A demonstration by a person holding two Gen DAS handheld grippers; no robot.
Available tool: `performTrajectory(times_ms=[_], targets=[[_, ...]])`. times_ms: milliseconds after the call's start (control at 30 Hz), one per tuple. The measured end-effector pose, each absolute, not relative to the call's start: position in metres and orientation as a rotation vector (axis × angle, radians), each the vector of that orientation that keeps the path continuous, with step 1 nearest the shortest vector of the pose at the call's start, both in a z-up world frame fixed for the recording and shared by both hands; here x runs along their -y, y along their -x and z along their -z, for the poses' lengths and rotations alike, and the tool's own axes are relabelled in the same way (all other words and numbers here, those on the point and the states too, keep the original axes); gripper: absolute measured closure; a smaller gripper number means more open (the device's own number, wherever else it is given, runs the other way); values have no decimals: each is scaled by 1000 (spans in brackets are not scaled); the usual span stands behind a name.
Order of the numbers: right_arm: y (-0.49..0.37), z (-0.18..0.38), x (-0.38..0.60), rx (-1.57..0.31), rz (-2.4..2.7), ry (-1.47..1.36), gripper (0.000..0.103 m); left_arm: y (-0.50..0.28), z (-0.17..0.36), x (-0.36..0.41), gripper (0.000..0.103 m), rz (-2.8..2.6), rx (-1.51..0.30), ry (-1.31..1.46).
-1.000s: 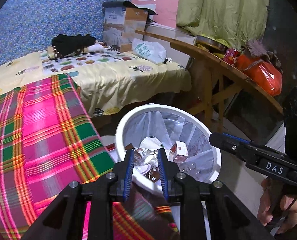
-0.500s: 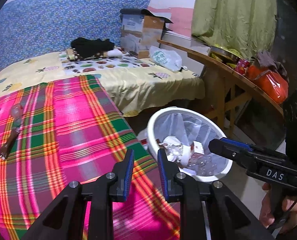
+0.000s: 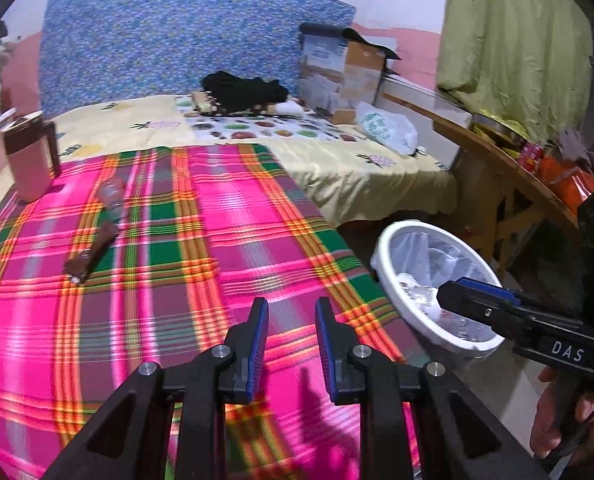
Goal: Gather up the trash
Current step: 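Move both tools back over the plaid cloth toward the remaining trash, then grasp the brown wrapper with the left gripper while the right grasps the clear cup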
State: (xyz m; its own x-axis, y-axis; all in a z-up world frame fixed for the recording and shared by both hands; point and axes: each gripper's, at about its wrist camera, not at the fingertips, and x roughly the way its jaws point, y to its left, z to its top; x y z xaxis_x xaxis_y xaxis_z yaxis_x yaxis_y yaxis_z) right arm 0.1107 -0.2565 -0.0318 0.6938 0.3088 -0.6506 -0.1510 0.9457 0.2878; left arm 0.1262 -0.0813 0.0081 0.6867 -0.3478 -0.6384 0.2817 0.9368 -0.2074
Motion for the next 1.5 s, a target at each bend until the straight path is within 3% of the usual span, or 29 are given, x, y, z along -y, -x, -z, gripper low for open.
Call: performTrajectory(times_ms=[567,1100,1267,1467,1500], targets=[[-144,16,205,-747,-375,-140,58,-160,-10,-7,79,162,-713,100],[-180,18,165,-786,-434,-89,58,-231,29,-55,79,74,-799,47],[-191,21,160,-804,-431,-85,58,-251,42,-55,67,98,-843,27],[-201,24,152,-820,-431,-76,58,-259,53,-53,68,103,-881,16],[-203,25,151,-822,-432,-74,58,-259,53,-54,74,101,-881,21]])
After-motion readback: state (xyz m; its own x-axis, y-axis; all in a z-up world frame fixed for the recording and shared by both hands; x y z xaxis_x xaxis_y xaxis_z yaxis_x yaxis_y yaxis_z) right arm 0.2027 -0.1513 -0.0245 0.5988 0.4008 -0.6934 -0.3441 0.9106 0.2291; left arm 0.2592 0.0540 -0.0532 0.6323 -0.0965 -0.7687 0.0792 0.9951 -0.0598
